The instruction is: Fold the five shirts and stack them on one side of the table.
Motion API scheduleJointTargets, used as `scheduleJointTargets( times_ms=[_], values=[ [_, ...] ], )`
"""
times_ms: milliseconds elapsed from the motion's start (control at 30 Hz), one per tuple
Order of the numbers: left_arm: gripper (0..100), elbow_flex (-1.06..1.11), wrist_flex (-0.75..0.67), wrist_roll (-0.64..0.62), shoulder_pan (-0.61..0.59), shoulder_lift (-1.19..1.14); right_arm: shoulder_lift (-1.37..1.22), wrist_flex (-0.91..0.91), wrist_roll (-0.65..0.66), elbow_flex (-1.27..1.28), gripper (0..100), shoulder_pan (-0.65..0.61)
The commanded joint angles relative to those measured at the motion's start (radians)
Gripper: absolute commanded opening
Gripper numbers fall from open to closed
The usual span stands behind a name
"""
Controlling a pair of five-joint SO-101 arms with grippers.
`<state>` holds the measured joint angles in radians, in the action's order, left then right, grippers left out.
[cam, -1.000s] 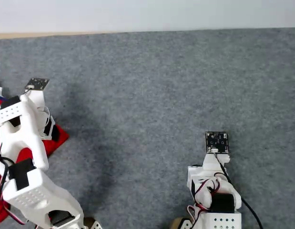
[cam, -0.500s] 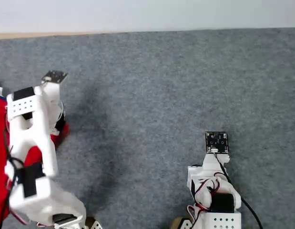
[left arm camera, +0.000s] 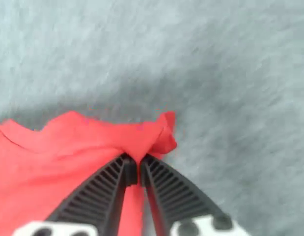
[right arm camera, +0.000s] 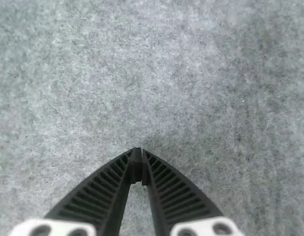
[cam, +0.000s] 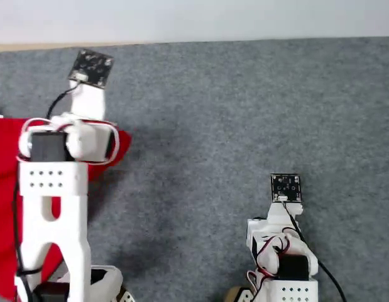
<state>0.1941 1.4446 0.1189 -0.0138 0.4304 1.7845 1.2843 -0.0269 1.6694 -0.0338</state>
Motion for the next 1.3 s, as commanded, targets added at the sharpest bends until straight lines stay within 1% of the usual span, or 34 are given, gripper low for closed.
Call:
scheduleJointTargets(
  times_ms=[0, 133, 400, 467, 567, 700, 833, 900, 967, 1100, 1267],
  values=[
    [0, -0.099, -0.048, -0.051, 0.098, 0.055, -0.004, 0.005, 0.005, 0.014, 0.9, 0.008],
    [0, -0.194, -0.114, -0.086, 0.169, 0.054, -0.004, 0.005, 0.005, 0.014, 0.9, 0.008],
    [0, -0.305, -0.394, -0.091, 0.321, 0.038, -0.004, 0.005, 0.005, 0.014, 0.9, 0.008],
    [0, -0.348, -0.44, -0.091, 0.359, 0.003, -0.004, 0.005, 0.005, 0.014, 0.9, 0.008],
    [0, -0.463, -0.47, -0.091, 0.417, -0.08, -0.004, 0.005, 0.005, 0.014, 0.9, 0.008],
    [0, -0.677, -0.47, -0.091, 0.489, -0.218, -0.004, 0.005, 0.005, 0.014, 0.9, 0.008],
    [0, -0.895, -0.457, -0.091, 0.512, -0.356, -0.004, 0.005, 0.005, 0.014, 0.9, 0.008],
    [0, -0.98, -0.405, -0.091, 0.508, -0.411, -0.004, 0.005, 0.005, 0.014, 0.9, 0.008],
    [0, -1.032, -0.305, -0.091, 0.505, -0.457, -0.004, 0.005, 0.005, 0.014, 0.9, 0.008],
    [0, -1.053, -0.043, -0.094, 0.451, -0.502, -0.004, 0.005, 0.005, 0.014, 0.9, 0.008],
    [0, -1.053, 0.275, -0.091, 0.344, -0.548, -0.004, 0.005, 0.005, 0.014, 0.9, 0.008]
  ],
)
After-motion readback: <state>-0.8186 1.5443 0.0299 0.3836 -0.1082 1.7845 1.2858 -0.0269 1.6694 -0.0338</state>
